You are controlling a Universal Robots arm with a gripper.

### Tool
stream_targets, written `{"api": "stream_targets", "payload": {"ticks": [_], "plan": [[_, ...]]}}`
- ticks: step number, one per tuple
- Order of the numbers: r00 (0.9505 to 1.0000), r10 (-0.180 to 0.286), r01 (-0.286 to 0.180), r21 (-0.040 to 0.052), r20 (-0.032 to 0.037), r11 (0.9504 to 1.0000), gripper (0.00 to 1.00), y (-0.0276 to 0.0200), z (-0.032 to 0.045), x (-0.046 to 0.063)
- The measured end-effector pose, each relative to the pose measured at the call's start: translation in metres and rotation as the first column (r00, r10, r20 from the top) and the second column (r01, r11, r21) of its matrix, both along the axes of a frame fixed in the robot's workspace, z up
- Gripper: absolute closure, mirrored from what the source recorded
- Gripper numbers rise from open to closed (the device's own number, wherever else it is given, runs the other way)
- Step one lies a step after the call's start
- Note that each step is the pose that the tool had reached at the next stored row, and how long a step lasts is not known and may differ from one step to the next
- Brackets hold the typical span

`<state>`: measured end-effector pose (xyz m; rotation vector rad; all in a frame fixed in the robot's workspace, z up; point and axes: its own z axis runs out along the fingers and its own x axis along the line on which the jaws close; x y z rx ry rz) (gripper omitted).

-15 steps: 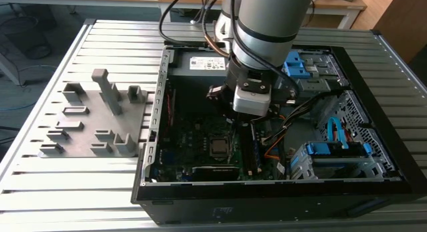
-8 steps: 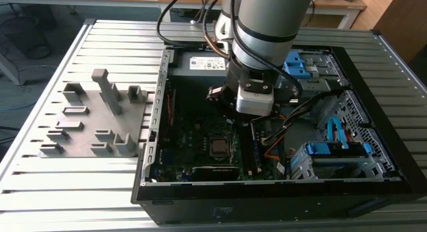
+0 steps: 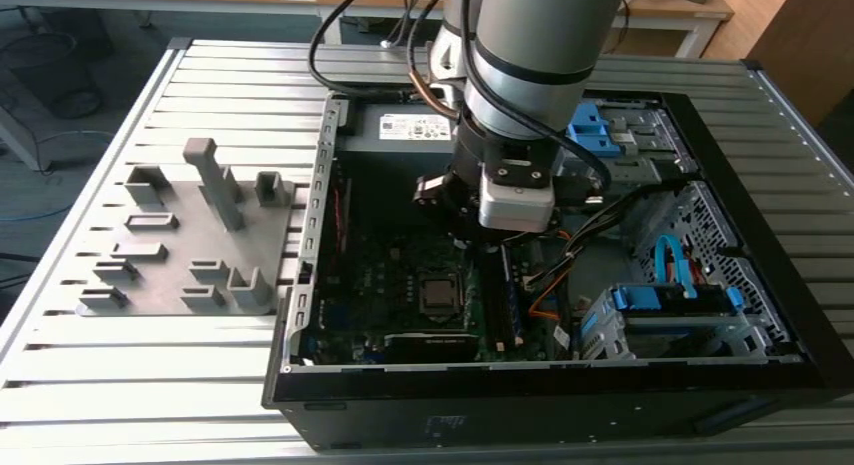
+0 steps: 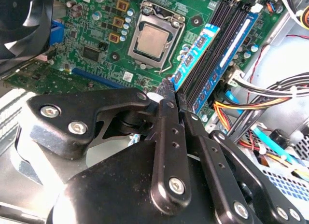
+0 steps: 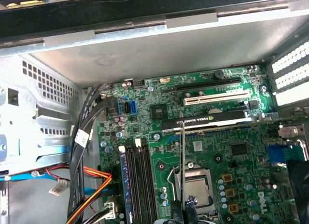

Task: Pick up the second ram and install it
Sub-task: 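Insert the second ram into the second slot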

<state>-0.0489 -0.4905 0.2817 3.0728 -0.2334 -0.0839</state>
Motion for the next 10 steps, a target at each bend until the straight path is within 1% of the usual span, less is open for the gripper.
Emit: {"api": "stream_targets", "payload": {"ticks": [10], "plan": [[0.9983,0.059,-0.059,0.0000,0.0000,0.9983,0.86,0.0000,0.0000,0.0000]]}}
